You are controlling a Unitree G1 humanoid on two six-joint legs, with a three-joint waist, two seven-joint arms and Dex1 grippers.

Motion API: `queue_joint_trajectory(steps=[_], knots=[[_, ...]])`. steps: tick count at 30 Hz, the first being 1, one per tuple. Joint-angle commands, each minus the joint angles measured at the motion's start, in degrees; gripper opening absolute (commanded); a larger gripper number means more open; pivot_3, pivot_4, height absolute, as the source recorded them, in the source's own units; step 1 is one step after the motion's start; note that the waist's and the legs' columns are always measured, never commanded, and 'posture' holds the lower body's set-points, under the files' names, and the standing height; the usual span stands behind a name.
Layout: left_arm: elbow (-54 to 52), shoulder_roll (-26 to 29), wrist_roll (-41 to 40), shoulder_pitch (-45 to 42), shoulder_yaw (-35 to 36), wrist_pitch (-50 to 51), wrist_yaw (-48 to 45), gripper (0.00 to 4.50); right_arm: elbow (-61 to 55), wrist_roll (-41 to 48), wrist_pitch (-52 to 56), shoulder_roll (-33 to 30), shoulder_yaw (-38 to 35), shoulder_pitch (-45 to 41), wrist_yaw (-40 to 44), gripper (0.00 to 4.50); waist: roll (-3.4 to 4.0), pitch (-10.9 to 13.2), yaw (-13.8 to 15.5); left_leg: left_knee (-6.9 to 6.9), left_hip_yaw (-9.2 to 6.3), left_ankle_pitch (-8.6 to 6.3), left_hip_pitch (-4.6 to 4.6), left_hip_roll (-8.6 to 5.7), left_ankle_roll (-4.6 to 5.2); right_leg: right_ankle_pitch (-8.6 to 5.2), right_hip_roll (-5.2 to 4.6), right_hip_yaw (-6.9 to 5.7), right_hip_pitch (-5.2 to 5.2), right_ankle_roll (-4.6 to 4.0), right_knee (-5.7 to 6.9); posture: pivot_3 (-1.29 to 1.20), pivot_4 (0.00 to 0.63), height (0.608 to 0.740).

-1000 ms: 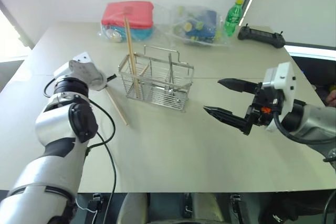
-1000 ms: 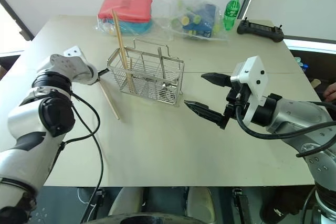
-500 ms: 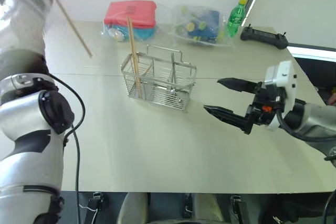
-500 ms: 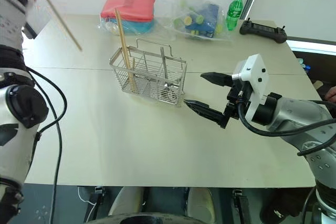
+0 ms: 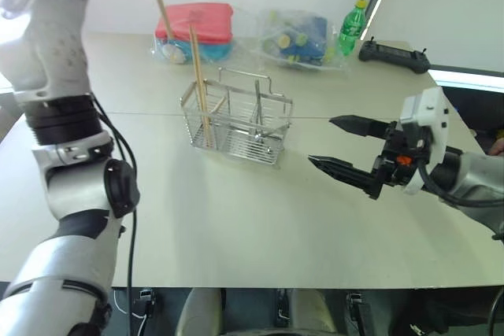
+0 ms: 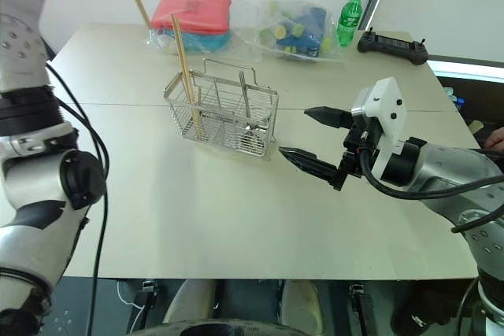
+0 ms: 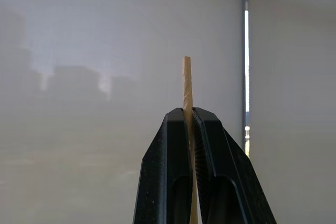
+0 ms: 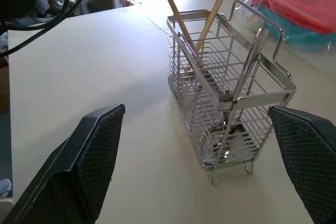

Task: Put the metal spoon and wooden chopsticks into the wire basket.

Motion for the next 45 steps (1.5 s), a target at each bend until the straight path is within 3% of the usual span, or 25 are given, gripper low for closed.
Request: queue_joint_trajectory(steps=[1, 15, 16, 17, 24, 28, 31, 36, 41, 43, 45], knots=[[-3.06, -2.41, -1.32, 1.59, -0.74, 0.85, 1.28, 0.06, -1.51, 0.87, -0.36, -0.15, -1.46, -0.05, -0.99, 4.5, -0.01, 0.01, -0.05, 0.0, 0.0, 0.0, 0.0, 0.0, 0.0, 0.0, 0.0, 0.0, 0.0, 0.0, 0.0, 0.0, 0.15, 0.685], [-6.31, -8.2, 2.27, 11.83, -7.65, -3.27, -1.96, 0.06, -3.88, 1.93, -1.53, 0.66, -3.46, 3.4, -4.56, 4.5, -0.02, 0.01, -0.03, 0.01, 0.0, 0.0, -0.03, 0.0, 0.01, 0.0, 0.02, 0.0, -0.02, 0.0, -0.03, 0.0, 0.15, 0.685], [-6.39, -8.27, 2.27, 11.94, -7.64, -3.32, -2.03, 0.75, -3.78, 2.11, -1.49, 0.61, -3.59, 3.29, -4.72, 4.5, -0.02, 0.01, -0.04, 0.01, 0.0, 0.0, -0.03, 0.0, 0.01, 0.0, 0.02, 0.0, -0.02, 0.0, -0.03, 0.0, 0.15, 0.685], [-6.41, -8.44, 2.09, 11.96, -7.44, -3.25, -1.96, 0.95, -3.61, 2.26, -1.47, 0.56, -3.7, 3.15, -4.8, 4.5, -0.02, 0.01, -0.04, 0.0, 0.0, 0.0, -0.02, 0.0, 0.01, 0.0, 0.02, 0.0, -0.01, 0.0, -0.03, 0.0, 0.15, 0.685], [-8.58, -9.26, -0.67, 12.16, -5.71, -0.1, -0.72, 4.36, -3.06, 2.54, -1.43, 0.48, -3.45, 2.91, -5.03, 4.5, -0.02, 0.01, -0.04, -0.01, 0.0, -0.01, -0.03, 0.0, 0.03, -0.01, 0.02, 0.0, -0.02, 0.0, -0.06, 0.0, 0.15, 0.685], [-9.4, -7.38, -7.2, 9.86, -3.04, 7.52, -1.0, 4.44, -1.98, 1.63, -1.6, -0.07, -3.41, 2.76, -3.84, 4.5, -0.02, 0.01, -0.05, -0.01, 0.0, -0.02, -0.03, 0.0, 0.04, -0.01, 0.02, 0.0, -0.02, 0.0, -0.05, 0.0, 0.15, 0.685], [-8.36, -3.0, -14.05, 6.83, -0.85, 15.64, -4.72, 4.44, -0.58, 0.19, -1.93, -0.94, -3.78, 2.3, -2.28, 4.5, -0.04, 0.03, -0.24, -0.01, -0.01, -0.02, -0.05, 0.0, 0.04, -0.01, 0.04, 0.0, -0.06, 0.01, -0.04, 0.0, 0.15, 0.685], [-6.82, 16.81, -15.73, 7.17, -4.79, 21.4, -30.16, 4.44, 3.71, -3.12, -2.82, -3.83, -5.71, 1.6, 2.0, 4.5, 0.2, 0.05, -0.65, -0.13, 0.04, -0.03, -0.04, 0.01, 0.05, -0.03, 0.05, 0.01, -0.16, -0.04, -0.03, 0.0, 0.15, 0.685], [-6.59, 38.87, -4.81, 22.09, -14.86, 11.32, -57.99, 4.44, 6.93, -6.69, -4.15, -5.52, -7.61, 3.2, 6.41, 4.5, 0.7, -0.15, -0.42, -0.22, 0.1, -0.11, -0.05, 0.02, 0.17, -0.19, 0.05, 0.02, -0.22, -0.31, -0.07, 0.0, 0.15, 0.685], [-5.26, 43.44, 1.33, 27.05, -17.67, 4.87, -61.28, 4.44, 8.15, -7.85, -4.49, -5.85, -8.09, 3.28, 7.63, 4.5, 0.73, -0.11, -0.08, -0.2, 0.1, -0.12, -0.1, 0.05, 0.17, -0.23, 0.07, 0.02, -0.31, -0.38, -0.06, 0.0, 0.15, 0.685], [-3.2, 43.92, 3.14, 28.28, -17.78, 3.03, -61.28, 4.44, 9.21, -8.75, -4.66, -5.97, -8.31, 3.02, 8.66, 4.5, 0.68, -0.07, 0.53, -0.13, 0.08, -0.12, -0.17, 0.06, 0.16, -0.27, 0.06, 0.02, -0.33, -0.47, -0.07, 0.0, 0.15, 0.685]])
